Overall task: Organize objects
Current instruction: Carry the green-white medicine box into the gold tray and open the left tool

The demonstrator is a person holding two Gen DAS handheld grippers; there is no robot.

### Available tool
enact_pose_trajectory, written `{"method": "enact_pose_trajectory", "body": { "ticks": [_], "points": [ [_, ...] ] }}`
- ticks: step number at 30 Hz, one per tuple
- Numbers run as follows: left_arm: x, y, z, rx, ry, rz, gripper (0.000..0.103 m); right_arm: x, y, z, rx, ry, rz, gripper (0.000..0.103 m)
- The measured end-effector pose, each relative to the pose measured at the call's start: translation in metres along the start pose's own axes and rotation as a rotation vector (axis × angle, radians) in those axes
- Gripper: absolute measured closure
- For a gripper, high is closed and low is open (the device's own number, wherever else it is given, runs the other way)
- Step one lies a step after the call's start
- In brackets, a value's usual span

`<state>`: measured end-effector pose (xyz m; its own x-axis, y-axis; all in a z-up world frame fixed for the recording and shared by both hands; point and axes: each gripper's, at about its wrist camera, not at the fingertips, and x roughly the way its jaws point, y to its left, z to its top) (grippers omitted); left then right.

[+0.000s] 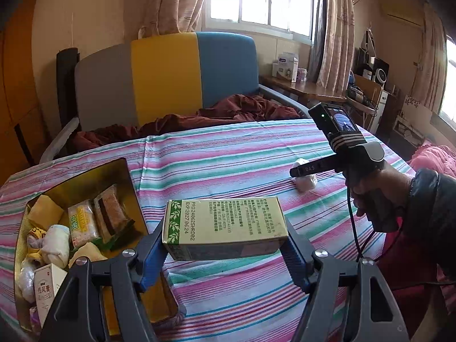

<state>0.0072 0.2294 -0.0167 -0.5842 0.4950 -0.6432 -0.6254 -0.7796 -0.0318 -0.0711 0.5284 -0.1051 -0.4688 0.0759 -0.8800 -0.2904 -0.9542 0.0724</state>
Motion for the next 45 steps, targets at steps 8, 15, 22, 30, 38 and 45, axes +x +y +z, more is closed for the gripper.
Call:
{"method": "enact_pose_trajectory", "body": {
  "ticks": [8, 15, 22, 30, 38, 45],
  "points": [
    [-0.021, 0.048, -0.010, -0.093, -0.010, 0.020, 0.030, -0.002, -0.002, -0.003, 0.008, 0.000, -0.014, 0.074],
    [-0.061, 0.141, -0.028, -0.303, -0.050, 0.072, 0.030, -0.008, 0.001, -0.001, -0.008, -0.017, -0.021, 0.074],
    [-0.052, 0.170, -0.047, -0.365, 0.000, 0.068, 0.030, -0.014, 0.008, 0.001, -0.036, -0.045, -0.019, 0.074],
    [-0.001, 0.133, -0.062, -0.227, 0.179, 0.085, 0.030, -0.015, 0.008, 0.001, -0.035, -0.054, -0.017, 0.074],
    [0.009, 0.126, -0.072, -0.173, 0.209, 0.132, 0.028, -0.014, 0.012, 0.002, -0.053, -0.058, -0.021, 0.074],
    [0.008, 0.121, -0.072, -0.129, 0.216, 0.144, 0.021, -0.014, 0.018, 0.001, -0.063, -0.049, -0.038, 0.074]
  ]
}}
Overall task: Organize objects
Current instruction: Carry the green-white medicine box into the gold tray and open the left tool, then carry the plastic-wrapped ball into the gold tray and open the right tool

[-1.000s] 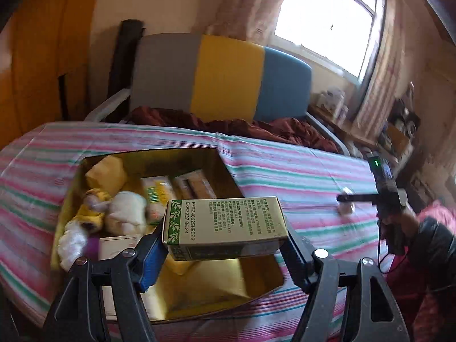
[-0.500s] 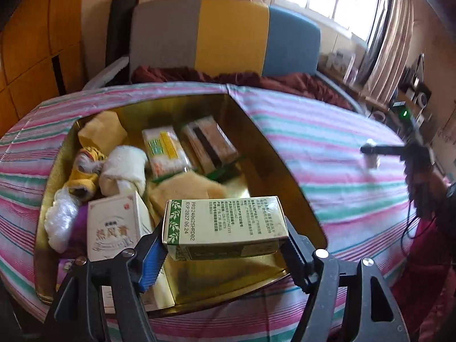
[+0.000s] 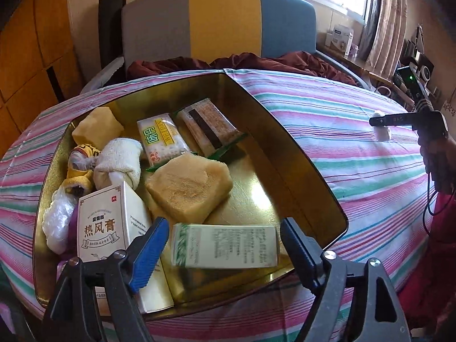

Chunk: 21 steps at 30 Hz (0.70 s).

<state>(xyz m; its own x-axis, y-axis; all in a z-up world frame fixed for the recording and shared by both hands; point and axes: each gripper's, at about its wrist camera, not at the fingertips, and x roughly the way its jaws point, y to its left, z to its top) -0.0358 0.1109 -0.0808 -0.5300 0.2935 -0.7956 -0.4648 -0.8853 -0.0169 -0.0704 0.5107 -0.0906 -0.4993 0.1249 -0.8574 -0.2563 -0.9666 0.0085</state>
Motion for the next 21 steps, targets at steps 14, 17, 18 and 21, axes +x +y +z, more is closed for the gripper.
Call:
{"method": "enact_pose_trajectory", "body": {
  "ticks": [14, 17, 18, 21],
  "points": [
    [-0.049, 0.025, 0.011, -0.085, -0.154, 0.083, 0.021, -0.075, 0.139, 0.008, -0.147, -0.113, 0.292, 0.074],
    [-0.059, 0.032, 0.012, -0.109, -0.183, 0.111, 0.021, -0.092, 0.189, 0.006, -0.219, -0.133, 0.376, 0.073],
    [-0.062, 0.034, 0.012, -0.116, -0.189, 0.123, 0.021, -0.096, 0.205, 0.004, -0.246, -0.138, 0.396, 0.073],
    [-0.069, 0.041, 0.010, -0.136, -0.203, 0.146, 0.021, -0.098, 0.249, -0.002, -0.314, -0.134, 0.417, 0.072]
  ]
}}
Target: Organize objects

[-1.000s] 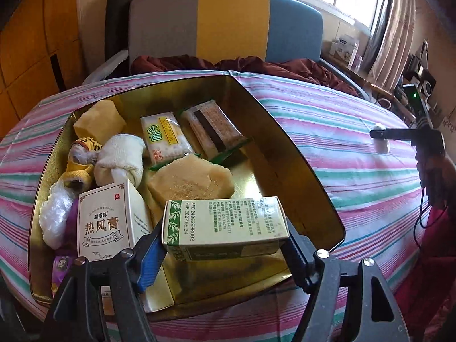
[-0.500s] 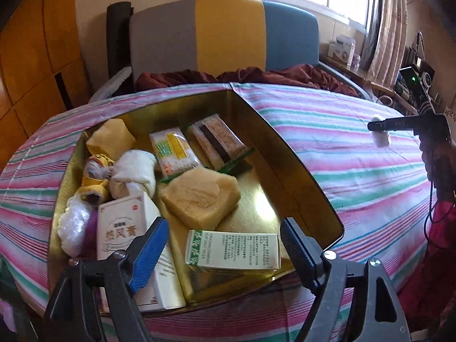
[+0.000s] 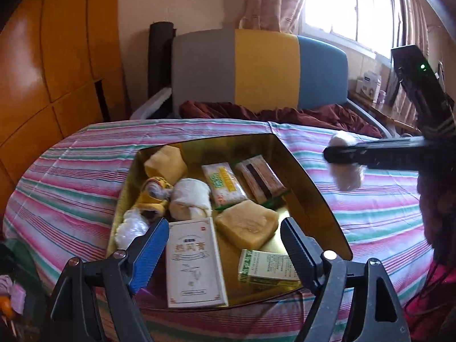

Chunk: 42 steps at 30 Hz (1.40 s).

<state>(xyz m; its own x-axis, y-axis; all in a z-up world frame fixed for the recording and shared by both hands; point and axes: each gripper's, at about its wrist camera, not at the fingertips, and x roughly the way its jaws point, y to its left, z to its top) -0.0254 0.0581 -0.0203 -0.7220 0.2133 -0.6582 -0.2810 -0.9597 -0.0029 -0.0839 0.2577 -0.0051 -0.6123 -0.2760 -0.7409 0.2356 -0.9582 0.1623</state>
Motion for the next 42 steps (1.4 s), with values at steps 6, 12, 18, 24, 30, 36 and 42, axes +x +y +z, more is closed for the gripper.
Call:
{"method": "enact_pose_trajectory", "body": {
  "ticks": [6, 12, 18, 24, 30, 36, 42],
  "points": [
    [-0.004, 0.017, -0.005, -0.034, 0.010, 0.054, 0.021, 0.040, 0.036, 0.000, -0.057, 0.071, -0.034, 0.069],
    [-0.006, 0.028, -0.008, -0.074, 0.016, 0.142, 0.021, 0.068, 0.047, -0.012, -0.079, 0.129, -0.109, 0.041],
    [-0.018, 0.036, -0.007, -0.120, -0.014, 0.174, 0.021, 0.060, 0.051, -0.021, -0.041, 0.091, -0.075, 0.022],
    [-0.030, 0.028, -0.005, -0.071, -0.086, 0.232, 0.021, 0.037, 0.057, -0.030, 0.008, 0.039, -0.043, 0.016],
    [-0.029, 0.029, -0.003, -0.123, -0.057, 0.180, 0.022, 0.014, 0.064, -0.049, 0.073, -0.036, -0.080, 0.014],
    [-0.028, 0.029, -0.005, -0.152, -0.036, 0.160, 0.023, -0.007, 0.066, -0.071, 0.124, -0.125, -0.155, 0.009],
    [-0.029, 0.024, -0.006, -0.138, -0.047, 0.159, 0.023, -0.004, 0.068, -0.074, 0.126, -0.114, -0.162, 0.009]
  ]
}}
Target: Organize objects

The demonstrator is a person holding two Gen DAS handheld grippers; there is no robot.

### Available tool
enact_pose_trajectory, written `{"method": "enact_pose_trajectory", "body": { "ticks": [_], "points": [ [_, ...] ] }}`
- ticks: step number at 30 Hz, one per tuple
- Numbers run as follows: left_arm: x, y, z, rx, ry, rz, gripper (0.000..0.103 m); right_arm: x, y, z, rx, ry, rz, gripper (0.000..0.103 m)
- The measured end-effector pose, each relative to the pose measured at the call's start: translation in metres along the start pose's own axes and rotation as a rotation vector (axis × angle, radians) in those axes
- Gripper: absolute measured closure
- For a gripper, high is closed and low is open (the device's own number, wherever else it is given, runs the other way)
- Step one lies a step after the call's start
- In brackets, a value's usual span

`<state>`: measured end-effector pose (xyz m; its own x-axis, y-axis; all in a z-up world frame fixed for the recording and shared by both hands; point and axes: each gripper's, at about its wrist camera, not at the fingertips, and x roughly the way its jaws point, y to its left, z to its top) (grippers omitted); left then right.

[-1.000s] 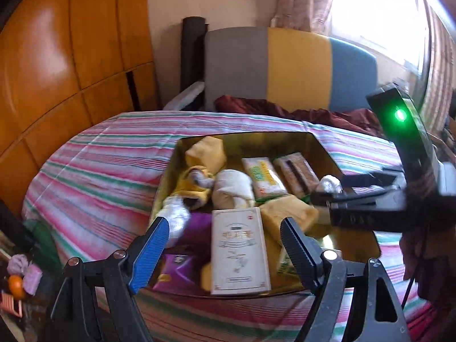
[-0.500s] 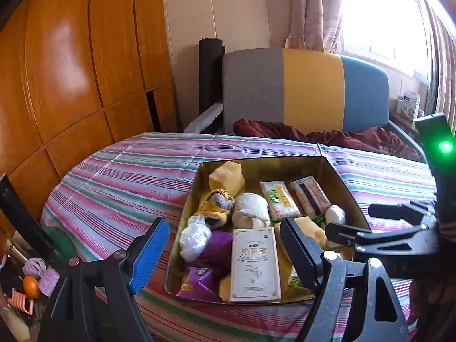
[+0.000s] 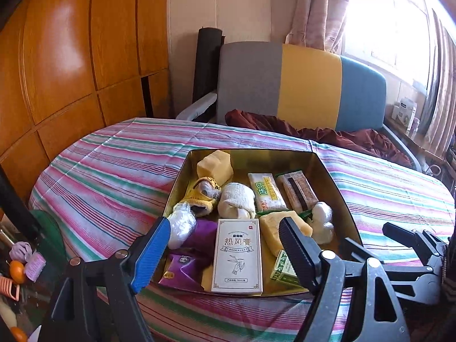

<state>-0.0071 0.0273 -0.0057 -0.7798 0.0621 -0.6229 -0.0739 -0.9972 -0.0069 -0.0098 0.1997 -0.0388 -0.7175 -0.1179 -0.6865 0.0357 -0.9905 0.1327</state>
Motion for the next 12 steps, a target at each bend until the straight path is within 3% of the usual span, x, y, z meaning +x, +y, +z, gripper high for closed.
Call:
{"method": "enact_pose_trajectory", "body": {
  "ticks": [7, 12],
  "points": [
    [-0.0004, 0.0041, 0.0005, -0.015, -0.028, 0.008, 0.034, 0.0022, 0.0035, -0.0037, -0.014, 0.015, 0.003, 0.008],
    [-0.0016, 0.0064, 0.0013, -0.019, -0.050, 0.016, 0.034, 0.0035, 0.0089, -0.0041, -0.030, 0.020, 0.011, 0.008]
  ]
}}
